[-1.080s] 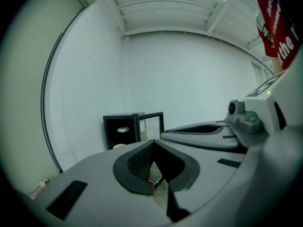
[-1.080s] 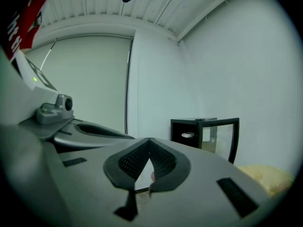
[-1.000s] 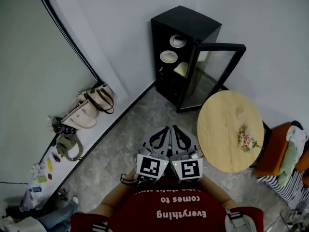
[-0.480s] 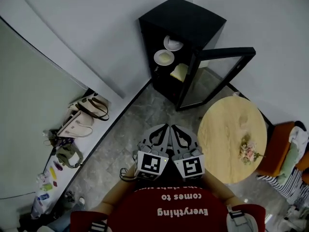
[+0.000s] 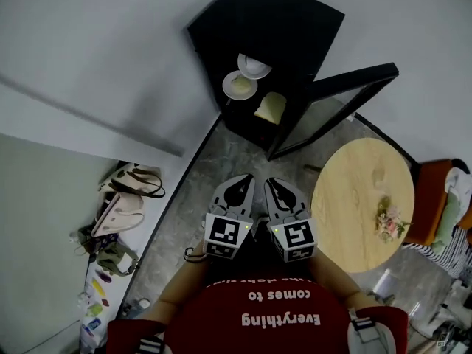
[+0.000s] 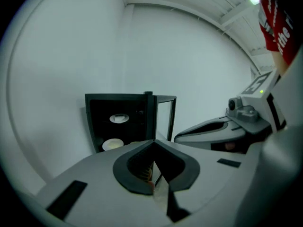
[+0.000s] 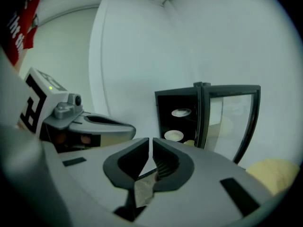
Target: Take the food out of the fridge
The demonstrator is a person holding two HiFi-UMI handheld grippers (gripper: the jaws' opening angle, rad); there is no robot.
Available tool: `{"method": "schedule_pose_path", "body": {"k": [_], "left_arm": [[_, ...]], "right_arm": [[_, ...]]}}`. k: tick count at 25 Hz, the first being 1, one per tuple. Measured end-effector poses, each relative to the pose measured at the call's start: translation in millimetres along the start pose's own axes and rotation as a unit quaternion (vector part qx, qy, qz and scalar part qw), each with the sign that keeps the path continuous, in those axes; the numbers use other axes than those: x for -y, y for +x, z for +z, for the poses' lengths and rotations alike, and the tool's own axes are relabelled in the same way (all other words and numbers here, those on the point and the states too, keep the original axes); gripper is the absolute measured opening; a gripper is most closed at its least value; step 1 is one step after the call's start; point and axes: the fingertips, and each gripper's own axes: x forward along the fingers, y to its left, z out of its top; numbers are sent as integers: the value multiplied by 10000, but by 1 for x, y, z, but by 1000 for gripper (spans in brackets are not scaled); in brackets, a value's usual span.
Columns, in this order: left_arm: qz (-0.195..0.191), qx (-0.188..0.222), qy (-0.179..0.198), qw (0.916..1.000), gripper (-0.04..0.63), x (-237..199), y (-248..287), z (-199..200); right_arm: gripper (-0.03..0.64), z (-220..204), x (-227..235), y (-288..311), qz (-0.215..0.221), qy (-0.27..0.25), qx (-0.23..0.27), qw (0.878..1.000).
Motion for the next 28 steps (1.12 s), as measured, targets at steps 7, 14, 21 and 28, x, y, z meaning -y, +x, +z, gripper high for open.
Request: {"method": "schedule_pose_path", "body": {"k": [7,14,21,28], "left_arm": [[-560,-143,316,9978,0,-70,40,1],[-932,-251,361,9947,0,-119,88,-11],[-865,-316,-60,9957,0,-143,135,-26],[-1193,-456,78,9918,0,-130,143,-41]], "right_arm": [[25,5,24,81,-464,1426,-307,9882],[128,-35,57,168,-802,3827,-141,9203],[161,-109,116,234,-1239,5969,498,7911],[161,-165,162,278,-1380,7116,1143,6794]]}}
